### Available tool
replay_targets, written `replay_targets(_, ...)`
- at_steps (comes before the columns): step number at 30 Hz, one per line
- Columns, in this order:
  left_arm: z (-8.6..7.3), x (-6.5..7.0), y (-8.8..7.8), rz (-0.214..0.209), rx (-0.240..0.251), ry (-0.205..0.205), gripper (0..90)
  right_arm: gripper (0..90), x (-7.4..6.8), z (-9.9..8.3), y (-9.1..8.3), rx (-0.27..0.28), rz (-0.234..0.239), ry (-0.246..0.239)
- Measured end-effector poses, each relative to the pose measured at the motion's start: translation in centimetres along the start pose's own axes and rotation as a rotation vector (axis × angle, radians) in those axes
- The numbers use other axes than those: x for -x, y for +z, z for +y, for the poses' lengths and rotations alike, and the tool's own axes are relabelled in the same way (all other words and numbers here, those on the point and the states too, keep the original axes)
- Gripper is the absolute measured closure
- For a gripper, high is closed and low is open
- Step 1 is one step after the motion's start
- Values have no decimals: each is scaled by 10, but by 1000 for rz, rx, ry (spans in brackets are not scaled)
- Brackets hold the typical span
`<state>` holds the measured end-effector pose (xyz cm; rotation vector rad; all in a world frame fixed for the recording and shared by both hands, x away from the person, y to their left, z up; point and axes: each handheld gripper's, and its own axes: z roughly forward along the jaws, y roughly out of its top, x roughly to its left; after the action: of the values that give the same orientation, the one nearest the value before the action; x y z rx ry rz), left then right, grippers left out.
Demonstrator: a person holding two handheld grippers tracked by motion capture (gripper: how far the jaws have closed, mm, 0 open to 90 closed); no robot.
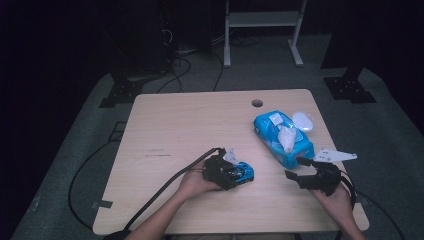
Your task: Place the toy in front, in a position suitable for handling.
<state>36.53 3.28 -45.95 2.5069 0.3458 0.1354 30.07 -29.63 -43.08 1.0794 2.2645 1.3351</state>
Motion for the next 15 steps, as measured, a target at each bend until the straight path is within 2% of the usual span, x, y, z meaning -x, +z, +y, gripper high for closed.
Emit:
replay_targets(5,0,0,1,-10,6,-9,240,261,5,13,-2,30,-42,-9)
replay_targets(6,0,0,1,-21,8,-20,218,261,9,20,0,41,-69,-17)
replay_targets(8,0,1,1,-16,1,-13,209,261,11,22,2,42,-72,-18)
replay_targets(11,1,2,-2,-9,4,-13,179,261,20,32,12,39,-96,-22)
replay_targets(15,2,2,-18,-2,34,-17,162,261,30,42,31,17,-127,-9)
